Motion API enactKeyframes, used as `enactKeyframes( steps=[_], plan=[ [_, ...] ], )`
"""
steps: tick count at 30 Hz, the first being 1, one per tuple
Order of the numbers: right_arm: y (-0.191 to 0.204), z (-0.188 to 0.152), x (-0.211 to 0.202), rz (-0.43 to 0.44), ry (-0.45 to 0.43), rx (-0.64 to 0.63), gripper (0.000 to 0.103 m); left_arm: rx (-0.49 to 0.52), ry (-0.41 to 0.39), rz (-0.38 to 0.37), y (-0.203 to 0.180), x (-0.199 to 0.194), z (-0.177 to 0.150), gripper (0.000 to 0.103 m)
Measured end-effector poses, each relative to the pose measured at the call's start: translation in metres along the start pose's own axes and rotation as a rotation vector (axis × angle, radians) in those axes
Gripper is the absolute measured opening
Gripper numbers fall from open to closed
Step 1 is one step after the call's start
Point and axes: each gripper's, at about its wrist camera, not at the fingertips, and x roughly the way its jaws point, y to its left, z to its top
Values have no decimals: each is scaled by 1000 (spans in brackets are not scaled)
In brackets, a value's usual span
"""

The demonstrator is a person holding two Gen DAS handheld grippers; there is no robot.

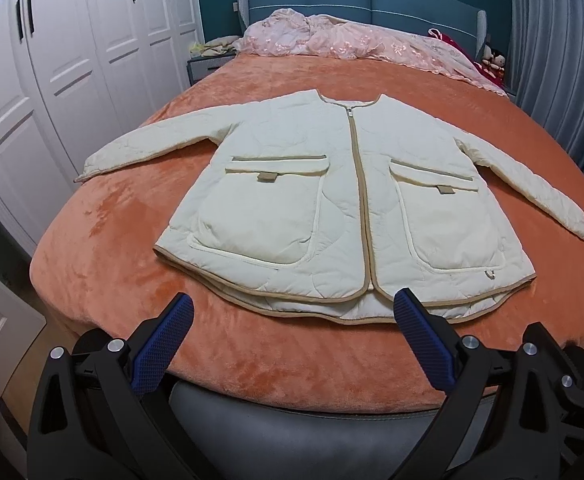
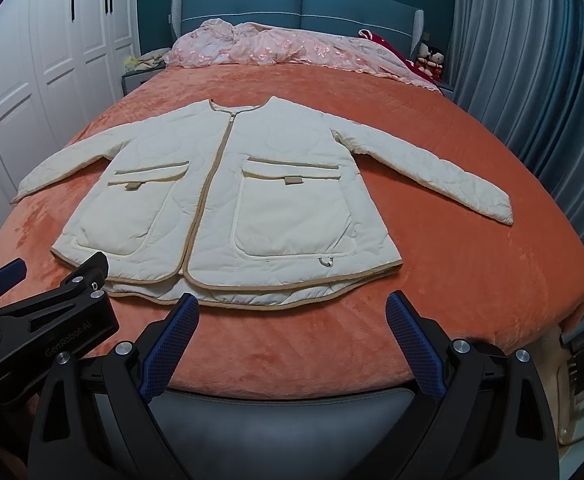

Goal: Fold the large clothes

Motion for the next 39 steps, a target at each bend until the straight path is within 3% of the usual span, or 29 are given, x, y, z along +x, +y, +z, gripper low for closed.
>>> enactKeyframes(
  steps=[39],
  plan=[
    [10,-3,-2,6,-16,-24,93,12,-7,16,0,-1,-2,98]
  ],
)
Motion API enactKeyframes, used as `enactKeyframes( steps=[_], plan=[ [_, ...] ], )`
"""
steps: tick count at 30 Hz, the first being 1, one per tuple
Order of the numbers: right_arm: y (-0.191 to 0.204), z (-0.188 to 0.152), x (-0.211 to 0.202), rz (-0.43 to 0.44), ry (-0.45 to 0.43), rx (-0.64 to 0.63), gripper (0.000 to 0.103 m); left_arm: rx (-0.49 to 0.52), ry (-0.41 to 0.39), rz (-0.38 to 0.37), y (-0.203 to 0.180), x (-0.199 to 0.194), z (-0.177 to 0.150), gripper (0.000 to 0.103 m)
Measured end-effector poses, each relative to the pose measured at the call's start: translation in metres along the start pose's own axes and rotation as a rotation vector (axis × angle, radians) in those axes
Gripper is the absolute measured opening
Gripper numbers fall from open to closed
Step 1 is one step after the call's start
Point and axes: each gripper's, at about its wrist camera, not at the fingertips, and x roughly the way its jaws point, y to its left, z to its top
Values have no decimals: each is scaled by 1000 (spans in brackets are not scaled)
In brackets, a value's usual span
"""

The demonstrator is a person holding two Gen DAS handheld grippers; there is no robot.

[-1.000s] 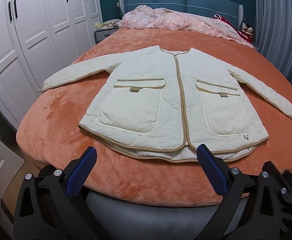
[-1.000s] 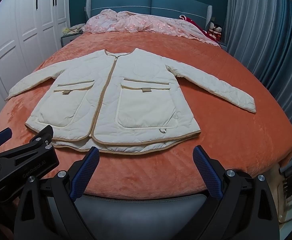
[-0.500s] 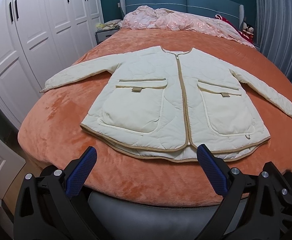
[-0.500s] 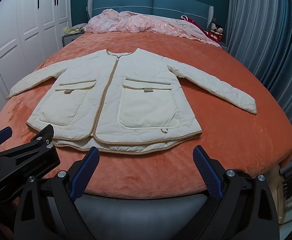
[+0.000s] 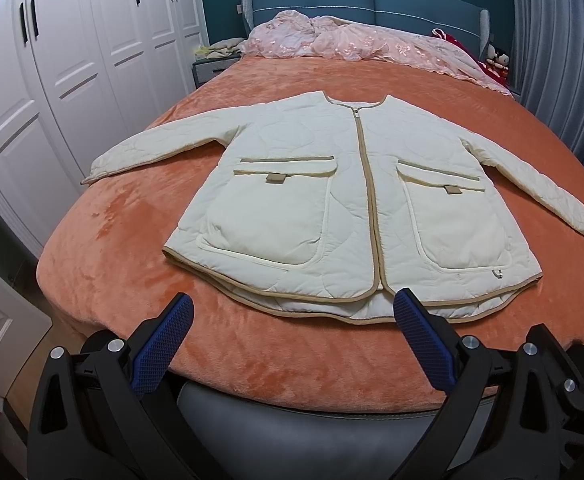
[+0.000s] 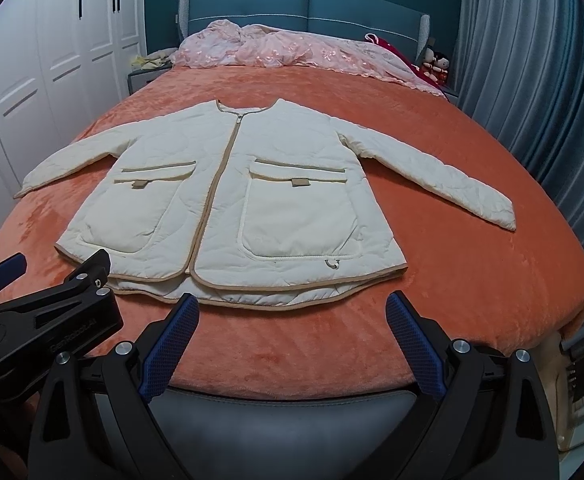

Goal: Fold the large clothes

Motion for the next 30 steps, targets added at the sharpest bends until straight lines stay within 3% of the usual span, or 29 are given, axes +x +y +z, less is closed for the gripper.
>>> enactKeyframes(
  steps=[11,17,24,30],
  plan=[
    [-10,-7,4,60,-62,57,93,12,15,-13,3,9,-2,98],
    [-41,0,37,91,-1,93,92,3,45,-16,2,29,1,98],
    [-143,26,106,61,96,308,92,-56,95,18,17,70,23,98],
    [-274,49,176,1,113,598,92,-97,112,32,27,107,52,98]
  ],
)
